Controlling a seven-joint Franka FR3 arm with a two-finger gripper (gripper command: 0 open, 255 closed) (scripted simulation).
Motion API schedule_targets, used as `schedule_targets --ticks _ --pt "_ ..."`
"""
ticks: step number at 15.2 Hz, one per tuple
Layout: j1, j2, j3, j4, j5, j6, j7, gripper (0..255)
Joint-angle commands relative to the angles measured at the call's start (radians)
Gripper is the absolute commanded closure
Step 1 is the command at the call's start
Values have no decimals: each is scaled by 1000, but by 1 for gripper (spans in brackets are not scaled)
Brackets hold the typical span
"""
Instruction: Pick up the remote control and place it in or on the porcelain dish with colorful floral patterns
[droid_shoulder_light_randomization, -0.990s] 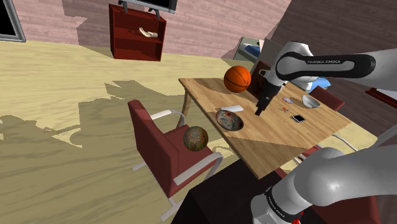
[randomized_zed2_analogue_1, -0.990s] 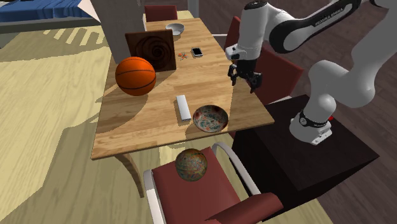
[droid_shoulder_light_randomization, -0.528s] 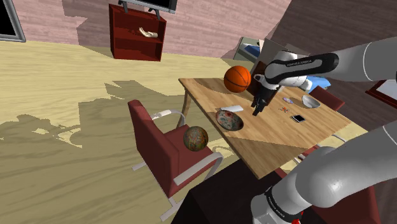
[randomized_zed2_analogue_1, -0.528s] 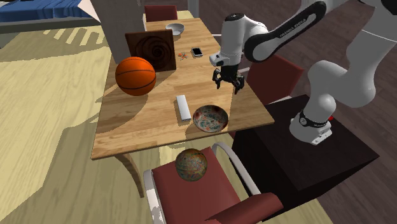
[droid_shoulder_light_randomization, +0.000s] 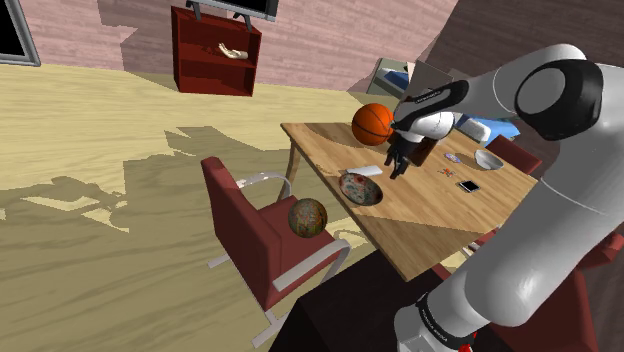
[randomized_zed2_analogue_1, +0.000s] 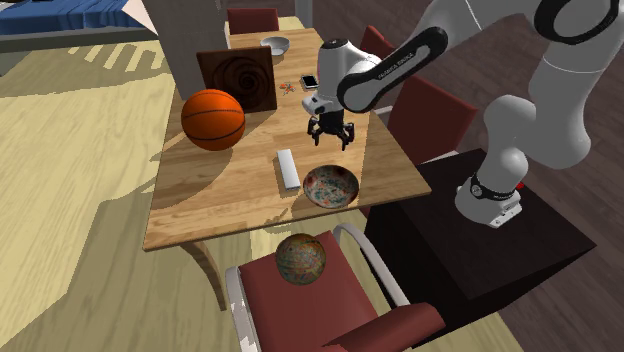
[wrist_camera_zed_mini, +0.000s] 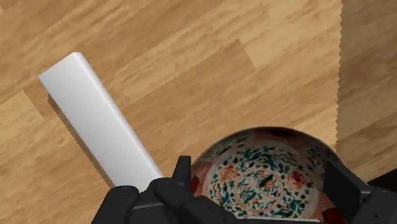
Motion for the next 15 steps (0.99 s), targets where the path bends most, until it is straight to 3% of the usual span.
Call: schedule_targets --ticks 1,7,13,15 --pt "-32 101 18 72 83 13 -121 0" --pt "-161 352 125 312 226 6 -359 0" --pt "-270 574 219 589 276 -33 -503 0" --pt "-275 591 226 591 284 -17 -507 0"
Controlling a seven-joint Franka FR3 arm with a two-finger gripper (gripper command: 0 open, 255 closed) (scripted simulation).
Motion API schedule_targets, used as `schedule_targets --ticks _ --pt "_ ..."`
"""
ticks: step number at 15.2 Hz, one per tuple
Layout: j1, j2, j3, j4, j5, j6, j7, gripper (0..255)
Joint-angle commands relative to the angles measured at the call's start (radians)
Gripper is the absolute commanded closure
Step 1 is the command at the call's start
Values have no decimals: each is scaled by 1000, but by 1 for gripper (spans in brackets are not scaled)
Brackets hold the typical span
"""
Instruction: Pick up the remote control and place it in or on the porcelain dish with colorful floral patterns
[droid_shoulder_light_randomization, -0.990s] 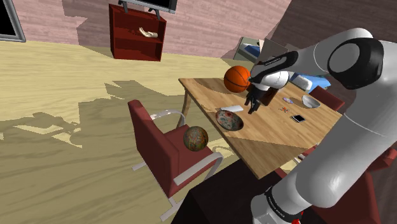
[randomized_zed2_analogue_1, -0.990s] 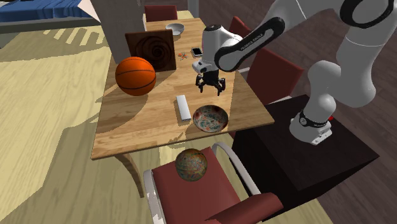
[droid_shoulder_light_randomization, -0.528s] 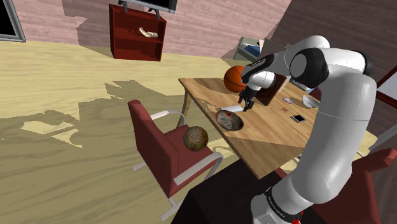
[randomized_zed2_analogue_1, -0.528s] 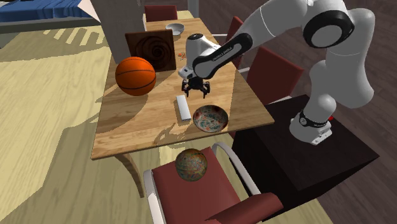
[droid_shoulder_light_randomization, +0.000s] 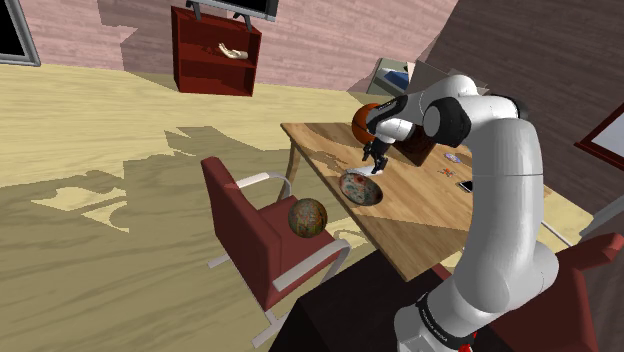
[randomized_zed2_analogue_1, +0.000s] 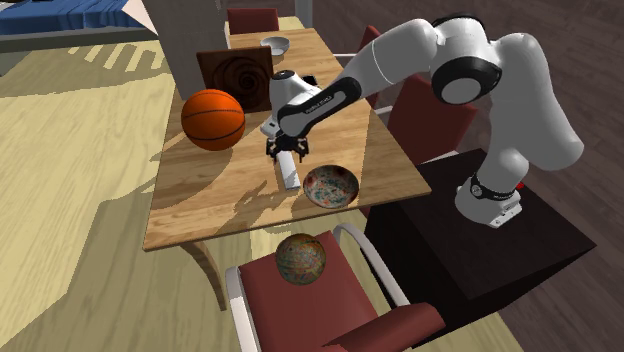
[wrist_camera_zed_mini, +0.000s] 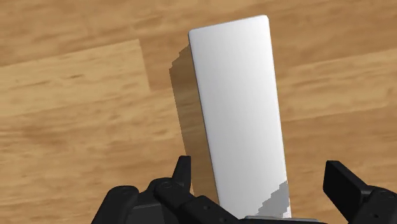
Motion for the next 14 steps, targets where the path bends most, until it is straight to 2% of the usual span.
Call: schedule_targets --ticks 1,6,13,14 --pt "-7 23 9 14 7 11 -8 0" --pt "-19 66 25 21 24 46 -17 0" --pt "-19 66 25 22 24 45 -17 0" --pt "-19 66 25 22 24 45 -17 255"
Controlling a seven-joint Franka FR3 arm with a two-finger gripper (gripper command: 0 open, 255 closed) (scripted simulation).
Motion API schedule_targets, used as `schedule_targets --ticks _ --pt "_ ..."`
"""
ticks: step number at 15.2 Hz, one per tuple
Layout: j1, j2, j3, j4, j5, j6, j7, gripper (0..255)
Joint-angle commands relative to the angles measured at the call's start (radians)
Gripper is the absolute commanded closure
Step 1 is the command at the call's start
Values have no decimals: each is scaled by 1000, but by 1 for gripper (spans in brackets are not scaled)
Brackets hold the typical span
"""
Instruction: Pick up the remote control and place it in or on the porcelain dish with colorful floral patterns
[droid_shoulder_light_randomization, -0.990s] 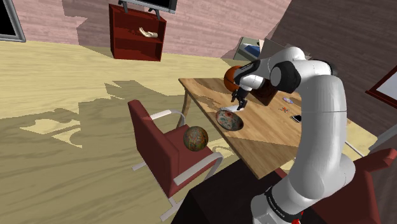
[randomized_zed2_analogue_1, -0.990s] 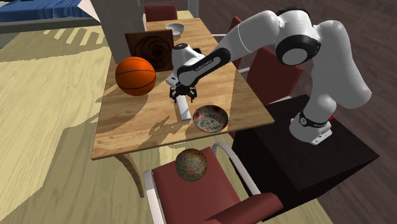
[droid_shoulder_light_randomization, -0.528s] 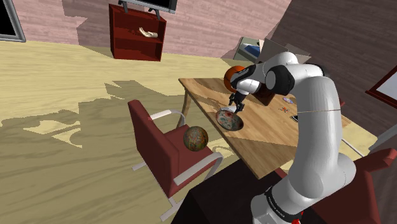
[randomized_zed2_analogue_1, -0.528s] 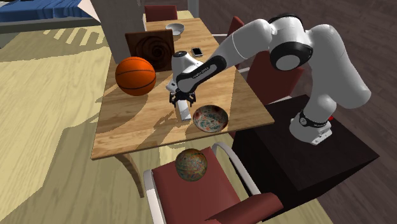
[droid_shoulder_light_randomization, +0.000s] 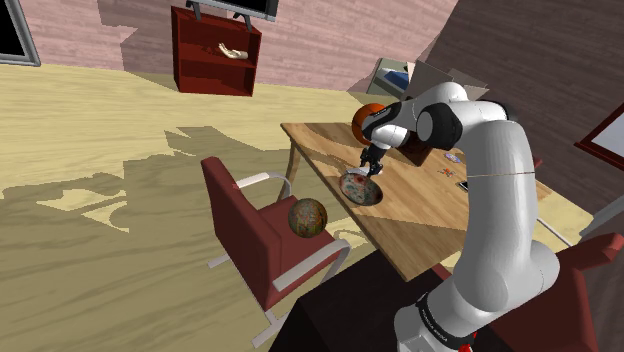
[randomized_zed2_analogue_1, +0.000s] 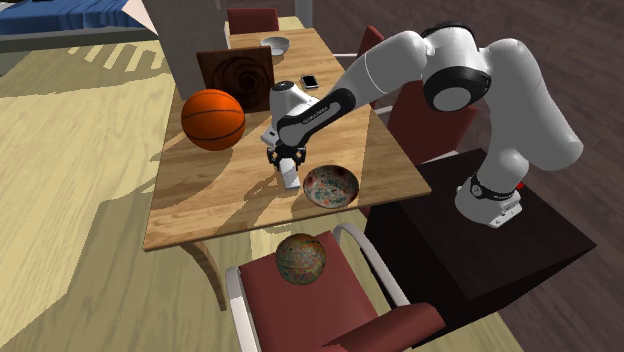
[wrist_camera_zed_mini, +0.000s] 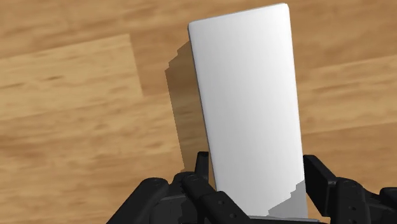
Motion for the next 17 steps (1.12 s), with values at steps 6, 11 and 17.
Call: schedule_targets --ticks 6,11,17 --pt "0 1 0 -1 0 1 -1 255" --pt "5 -18 -7 -4 -7 -15 4 255" --pt "19 -71 -27 -7 -30 -64 17 255"
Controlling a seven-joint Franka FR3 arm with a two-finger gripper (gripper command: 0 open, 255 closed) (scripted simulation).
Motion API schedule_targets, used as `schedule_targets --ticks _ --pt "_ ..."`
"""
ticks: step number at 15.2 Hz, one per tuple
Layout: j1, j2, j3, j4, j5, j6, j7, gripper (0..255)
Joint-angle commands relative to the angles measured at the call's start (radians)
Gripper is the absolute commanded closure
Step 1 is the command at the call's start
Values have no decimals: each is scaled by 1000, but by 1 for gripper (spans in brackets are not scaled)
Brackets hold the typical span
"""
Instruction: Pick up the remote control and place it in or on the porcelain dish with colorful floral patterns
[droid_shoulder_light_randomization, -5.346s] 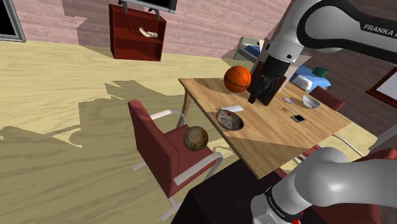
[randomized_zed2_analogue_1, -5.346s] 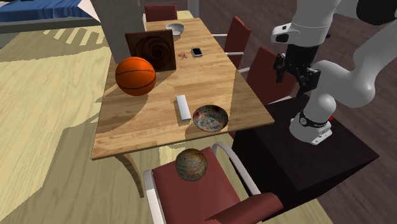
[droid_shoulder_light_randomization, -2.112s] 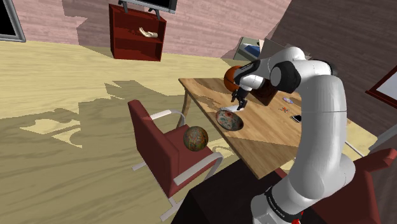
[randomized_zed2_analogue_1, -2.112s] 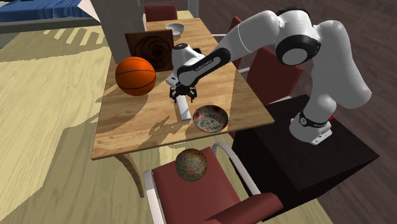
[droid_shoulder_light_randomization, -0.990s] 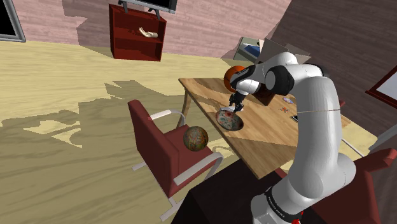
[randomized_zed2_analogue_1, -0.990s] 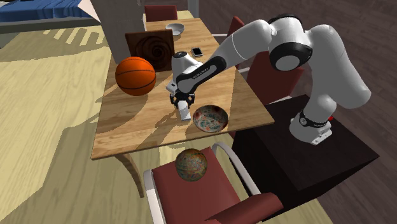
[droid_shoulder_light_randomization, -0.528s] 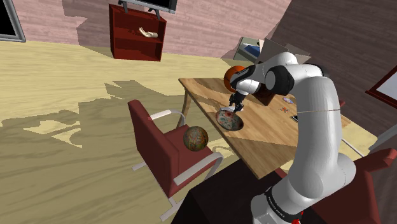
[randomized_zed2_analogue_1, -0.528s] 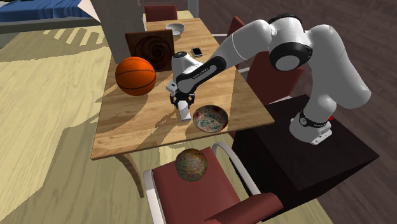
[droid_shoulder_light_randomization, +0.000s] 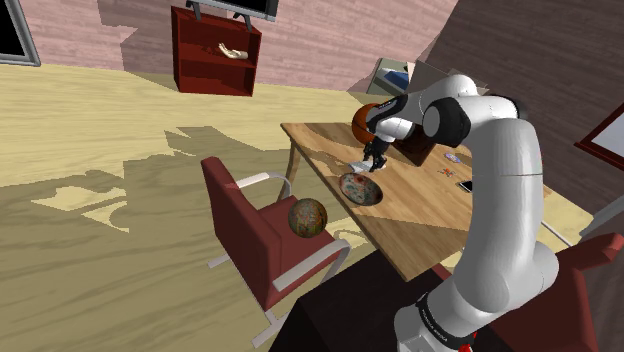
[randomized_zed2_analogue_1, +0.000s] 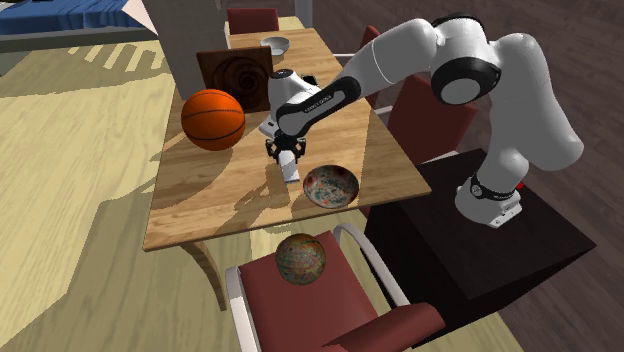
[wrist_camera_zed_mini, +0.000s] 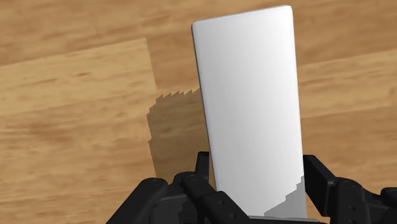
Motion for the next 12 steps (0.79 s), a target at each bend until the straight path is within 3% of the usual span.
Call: schedule_targets --ticks 1,12 --pt "4 -17 -6 -2 -7 -14 4 255" --pt "24 -101 -39 16 -49 -113 29 255"
